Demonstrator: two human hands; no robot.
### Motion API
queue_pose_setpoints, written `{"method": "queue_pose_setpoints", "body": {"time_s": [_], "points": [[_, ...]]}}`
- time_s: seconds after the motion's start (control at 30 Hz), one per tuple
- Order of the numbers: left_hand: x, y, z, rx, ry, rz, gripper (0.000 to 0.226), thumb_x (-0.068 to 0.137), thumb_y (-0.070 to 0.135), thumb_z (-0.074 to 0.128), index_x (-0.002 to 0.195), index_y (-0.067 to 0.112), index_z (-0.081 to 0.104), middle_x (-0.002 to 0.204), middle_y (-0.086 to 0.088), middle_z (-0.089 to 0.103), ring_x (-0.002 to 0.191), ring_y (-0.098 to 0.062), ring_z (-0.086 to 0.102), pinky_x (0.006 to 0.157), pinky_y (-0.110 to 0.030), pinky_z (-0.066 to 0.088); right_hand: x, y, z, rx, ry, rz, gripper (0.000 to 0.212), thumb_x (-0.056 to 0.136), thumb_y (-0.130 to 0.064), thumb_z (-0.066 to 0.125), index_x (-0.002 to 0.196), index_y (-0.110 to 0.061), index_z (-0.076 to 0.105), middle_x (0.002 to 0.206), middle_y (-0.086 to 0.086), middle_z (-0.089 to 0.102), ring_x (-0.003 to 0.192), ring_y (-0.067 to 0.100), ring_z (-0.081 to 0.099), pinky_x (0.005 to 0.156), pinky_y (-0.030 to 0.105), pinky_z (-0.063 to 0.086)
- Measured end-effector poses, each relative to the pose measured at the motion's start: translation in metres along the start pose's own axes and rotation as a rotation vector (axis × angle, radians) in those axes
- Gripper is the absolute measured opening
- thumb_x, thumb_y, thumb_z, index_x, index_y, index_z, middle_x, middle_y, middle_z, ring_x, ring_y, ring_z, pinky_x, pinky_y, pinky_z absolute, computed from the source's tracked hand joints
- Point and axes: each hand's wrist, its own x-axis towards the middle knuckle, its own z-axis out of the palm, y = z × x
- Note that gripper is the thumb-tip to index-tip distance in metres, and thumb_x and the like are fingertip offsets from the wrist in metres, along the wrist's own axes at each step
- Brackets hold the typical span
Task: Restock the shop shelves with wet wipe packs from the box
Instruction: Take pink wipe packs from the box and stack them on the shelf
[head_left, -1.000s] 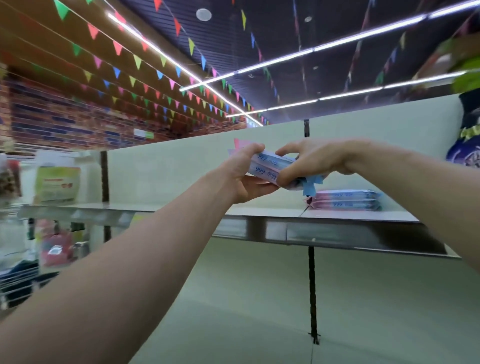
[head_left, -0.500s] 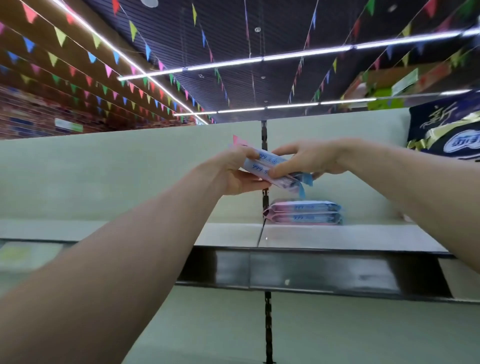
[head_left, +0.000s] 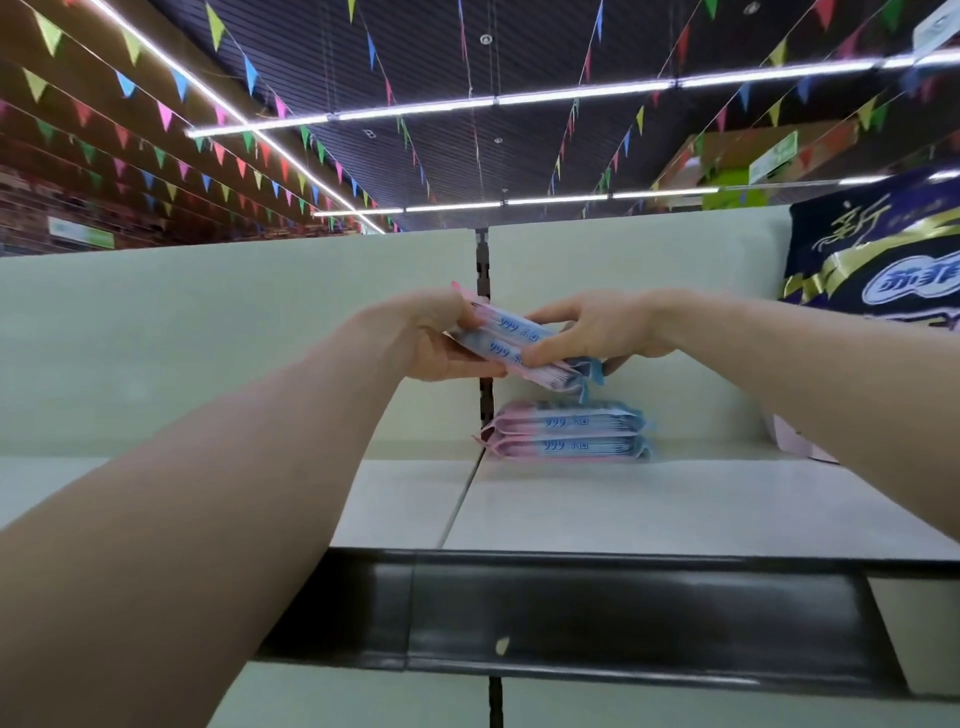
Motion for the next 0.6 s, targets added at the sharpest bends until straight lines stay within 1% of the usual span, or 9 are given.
{"method": "queue_pose_setpoints", "body": {"time_s": [0.1, 0.2, 0.27, 0.33, 0.4, 0.5, 0.57, 0.6], "points": [[-0.002, 0.000, -0.006, -0.015, -0.067, 0.041, 0.020, 0.091, -0.003, 0.045, 0.109, 0.005, 0.048, 0.110, -0.027, 0.063, 0.089, -0.042, 0.069, 0.080, -0.047, 0.058, 0.000, 0.002, -0.003, 0.013, -0.007, -0.015, 0.045, 0.088, -0.045, 0.063, 0.131, -0.042, 0.050, 0.112, -0.004, 0.063, 0.103, 0.018, 0.060, 0.096, 0.045, 0.049], [-0.003, -0.002, -0.005, 0.022, -0.091, 0.051, 0.024, 0.086, -0.009, 0.045, 0.105, 0.006, 0.050, 0.115, -0.026, 0.058, 0.090, -0.042, 0.069, 0.074, -0.046, 0.060, 0.000, 0.007, -0.005, -0.018, -0.015, -0.025, 0.049, 0.086, -0.043, 0.066, 0.132, -0.041, 0.049, 0.108, -0.003, 0.064, 0.099, 0.017, 0.061, 0.092, 0.044, 0.052], [-0.002, -0.004, 0.001, 0.090, -0.074, 0.020, 0.020, 0.088, -0.011, 0.046, 0.100, 0.004, 0.050, 0.109, -0.025, 0.059, 0.089, -0.039, 0.069, 0.076, -0.043, 0.059, -0.001, 0.011, -0.008, -0.072, -0.014, -0.033, 0.053, 0.084, -0.040, 0.069, 0.133, -0.042, 0.048, 0.107, -0.002, 0.066, 0.095, 0.016, 0.064, 0.088, 0.040, 0.054], [0.000, -0.006, 0.007, 0.183, -0.072, -0.024, 0.015, 0.089, -0.009, 0.048, 0.097, 0.003, 0.051, 0.101, -0.024, 0.062, 0.083, -0.034, 0.069, 0.078, -0.039, 0.057, -0.004, 0.016, -0.012, -0.108, -0.001, -0.036, 0.053, 0.083, -0.036, 0.071, 0.131, -0.042, 0.049, 0.106, -0.002, 0.068, 0.092, 0.015, 0.066, 0.086, 0.038, 0.055], [0.002, -0.009, 0.014, 0.281, -0.073, -0.048, 0.011, 0.091, -0.007, 0.048, 0.095, 0.003, 0.052, 0.098, -0.023, 0.064, 0.078, -0.030, 0.068, 0.077, -0.036, 0.057, -0.007, 0.021, -0.014, -0.147, 0.020, -0.037, 0.053, 0.083, -0.031, 0.070, 0.131, -0.040, 0.050, 0.110, -0.002, 0.067, 0.093, 0.014, 0.065, 0.089, 0.037, 0.053], [0.009, -0.017, 0.022, 0.387, -0.068, -0.048, 0.011, 0.093, -0.004, 0.048, 0.091, 0.005, 0.052, 0.097, -0.019, 0.063, 0.077, -0.026, 0.065, 0.078, -0.036, 0.057, -0.008, 0.027, -0.013, -0.204, 0.030, -0.039, 0.054, 0.084, -0.027, 0.067, 0.133, -0.040, 0.049, 0.115, -0.003, 0.064, 0.098, 0.013, 0.060, 0.090, 0.033, 0.049], [0.014, -0.021, 0.024, 0.447, -0.047, -0.043, 0.008, 0.094, -0.002, 0.050, 0.093, 0.005, 0.052, 0.089, -0.016, 0.063, 0.073, -0.024, 0.064, 0.077, -0.035, 0.057, -0.007, 0.027, -0.011, -0.237, 0.032, -0.045, 0.054, 0.084, -0.027, 0.067, 0.134, -0.040, 0.048, 0.116, -0.003, 0.063, 0.100, 0.016, 0.060, 0.093, 0.036, 0.049], [0.015, -0.023, 0.024, 0.476, -0.037, -0.048, 0.005, 0.094, 0.000, 0.051, 0.094, 0.005, 0.053, 0.085, -0.015, 0.063, 0.070, -0.022, 0.063, 0.075, -0.034, 0.056, -0.006, 0.026, -0.010, -0.256, 0.034, -0.052, 0.054, 0.084, -0.028, 0.067, 0.133, -0.040, 0.048, 0.116, -0.004, 0.062, 0.101, 0.017, 0.059, 0.094, 0.037, 0.049]]}}
